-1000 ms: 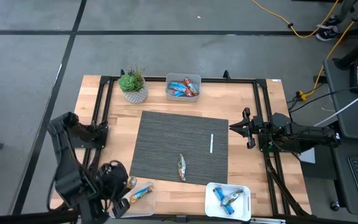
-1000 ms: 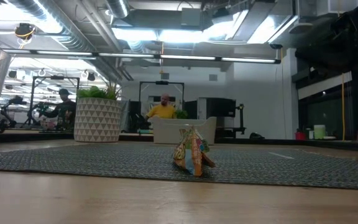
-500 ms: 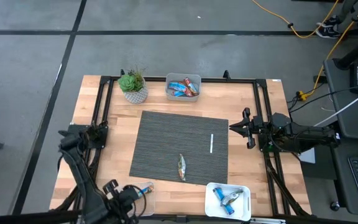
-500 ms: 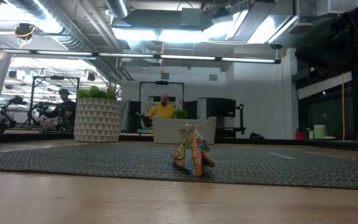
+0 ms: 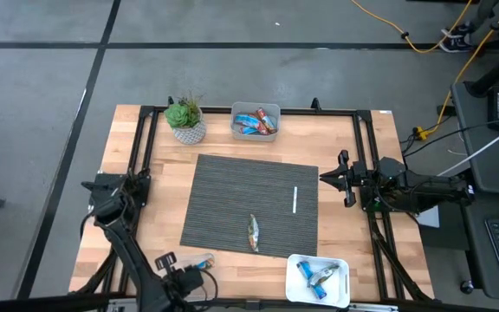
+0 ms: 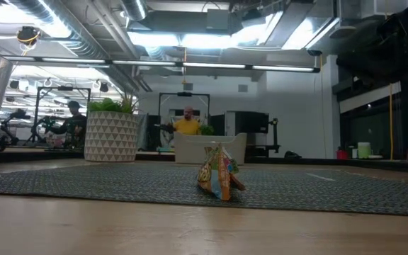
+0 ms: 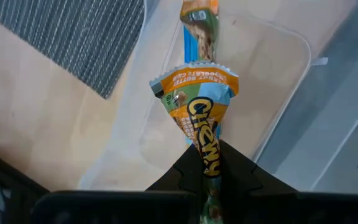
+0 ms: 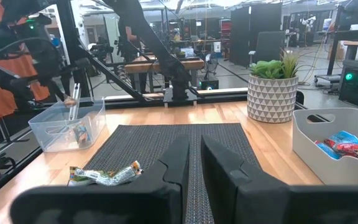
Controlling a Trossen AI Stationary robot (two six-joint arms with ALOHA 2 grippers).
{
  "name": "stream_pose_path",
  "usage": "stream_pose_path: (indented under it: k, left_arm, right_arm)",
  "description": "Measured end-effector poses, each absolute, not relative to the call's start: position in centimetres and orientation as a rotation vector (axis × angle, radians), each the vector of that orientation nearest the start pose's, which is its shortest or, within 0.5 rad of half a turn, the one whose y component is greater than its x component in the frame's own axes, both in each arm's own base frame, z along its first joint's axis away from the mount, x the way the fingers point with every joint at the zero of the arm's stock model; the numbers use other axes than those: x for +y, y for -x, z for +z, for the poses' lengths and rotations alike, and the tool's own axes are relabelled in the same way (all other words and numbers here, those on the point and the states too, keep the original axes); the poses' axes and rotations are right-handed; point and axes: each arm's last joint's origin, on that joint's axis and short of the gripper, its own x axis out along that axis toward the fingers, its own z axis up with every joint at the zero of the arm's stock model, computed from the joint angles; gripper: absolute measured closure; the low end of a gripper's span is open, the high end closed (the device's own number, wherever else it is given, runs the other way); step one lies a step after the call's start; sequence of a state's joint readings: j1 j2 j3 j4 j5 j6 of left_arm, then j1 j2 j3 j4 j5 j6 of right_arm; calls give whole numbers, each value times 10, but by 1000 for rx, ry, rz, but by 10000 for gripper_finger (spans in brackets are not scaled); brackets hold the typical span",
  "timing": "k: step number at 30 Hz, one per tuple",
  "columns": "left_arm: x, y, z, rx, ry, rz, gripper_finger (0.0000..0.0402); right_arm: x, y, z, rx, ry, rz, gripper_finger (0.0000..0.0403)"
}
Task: Pick and place Granola Bars by type
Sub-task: Put the yellow granola bar into the transparent bin
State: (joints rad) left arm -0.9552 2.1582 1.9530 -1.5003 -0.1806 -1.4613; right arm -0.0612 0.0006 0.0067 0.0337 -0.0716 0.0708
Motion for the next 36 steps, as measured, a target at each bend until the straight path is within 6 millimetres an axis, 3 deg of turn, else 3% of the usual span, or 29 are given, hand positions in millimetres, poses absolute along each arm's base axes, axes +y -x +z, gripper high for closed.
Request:
stream_pose_path:
  k: [11, 23, 29, 36]
  left_arm:
    - [-319, -251, 237, 1438, 81, 401, 373]
    - [-316, -255, 239, 1411, 107, 429, 291]
    - [-298, -268, 265, 1365, 124, 430, 266]
    - [-253, -291, 312, 1177, 104, 453, 265]
  right_arm:
    - [-4, -97, 169, -39, -68, 12, 357]
    - [-4, -97, 169, -40, -68, 12, 357]
    - [-4, -97, 169, -40, -68, 11, 357]
    - [-4, -97, 169, -39, -68, 12, 357]
